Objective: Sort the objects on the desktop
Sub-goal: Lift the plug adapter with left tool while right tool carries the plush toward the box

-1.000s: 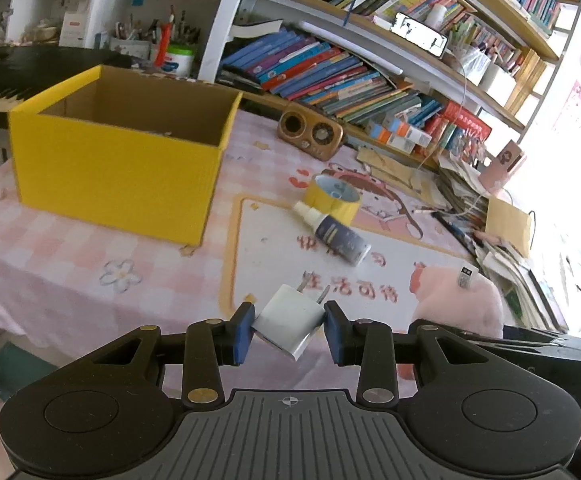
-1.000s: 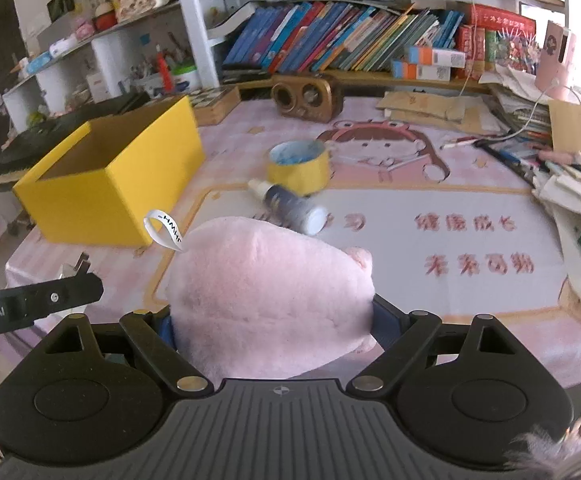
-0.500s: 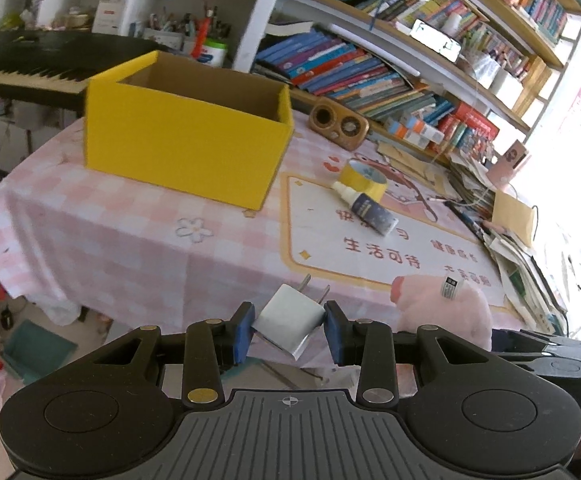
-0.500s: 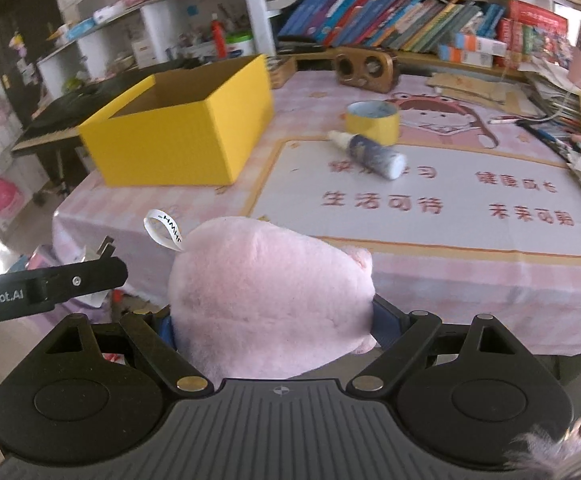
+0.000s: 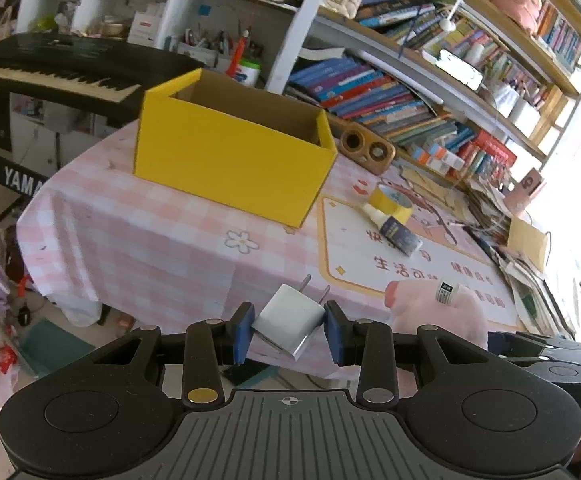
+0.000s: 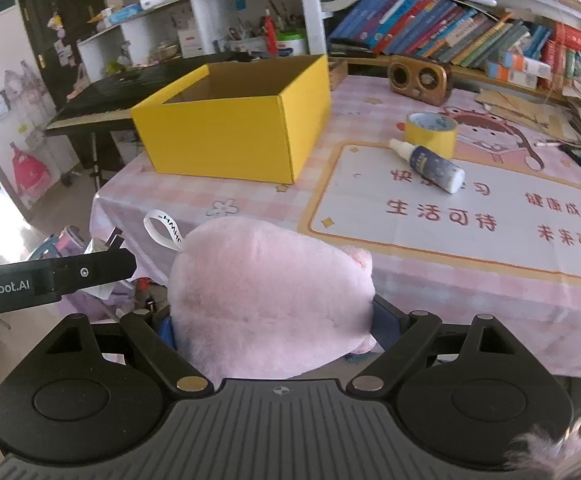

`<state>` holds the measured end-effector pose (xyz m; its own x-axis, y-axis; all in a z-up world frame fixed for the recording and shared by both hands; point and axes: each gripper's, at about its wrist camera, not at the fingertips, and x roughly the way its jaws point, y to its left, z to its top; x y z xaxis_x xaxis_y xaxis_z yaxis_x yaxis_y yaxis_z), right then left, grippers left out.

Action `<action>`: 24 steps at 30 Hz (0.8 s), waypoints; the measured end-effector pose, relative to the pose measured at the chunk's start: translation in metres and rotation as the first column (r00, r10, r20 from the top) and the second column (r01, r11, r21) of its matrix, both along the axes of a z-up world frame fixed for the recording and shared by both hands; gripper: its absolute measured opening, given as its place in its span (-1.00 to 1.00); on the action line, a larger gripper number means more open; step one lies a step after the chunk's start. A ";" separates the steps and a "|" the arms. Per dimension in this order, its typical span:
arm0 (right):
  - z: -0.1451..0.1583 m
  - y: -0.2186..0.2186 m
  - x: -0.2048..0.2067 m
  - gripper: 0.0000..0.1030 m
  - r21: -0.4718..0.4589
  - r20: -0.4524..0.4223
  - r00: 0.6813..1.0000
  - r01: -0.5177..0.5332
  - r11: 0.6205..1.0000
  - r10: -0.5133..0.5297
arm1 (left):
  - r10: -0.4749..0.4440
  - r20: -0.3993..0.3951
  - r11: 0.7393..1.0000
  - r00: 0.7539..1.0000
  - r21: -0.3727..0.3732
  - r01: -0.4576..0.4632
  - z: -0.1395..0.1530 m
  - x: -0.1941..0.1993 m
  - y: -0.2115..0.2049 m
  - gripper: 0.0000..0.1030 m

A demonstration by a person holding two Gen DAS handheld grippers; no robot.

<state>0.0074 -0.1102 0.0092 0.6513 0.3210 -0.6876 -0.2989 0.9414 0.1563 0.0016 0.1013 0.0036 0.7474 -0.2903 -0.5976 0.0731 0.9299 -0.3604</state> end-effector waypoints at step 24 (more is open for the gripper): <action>0.005 0.024 0.013 0.69 -0.007 0.013 0.996 -0.084 0.996 0.084 | 0.044 0.008 0.999 0.999 -0.009 -0.044 0.004 0.007 0.014 -0.31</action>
<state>0.0201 -0.0865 0.0140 0.6312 0.3708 -0.6812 -0.3789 0.9138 0.1463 0.0087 0.1156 0.0077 0.7646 -0.2626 -0.5886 0.0357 0.9291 -0.3682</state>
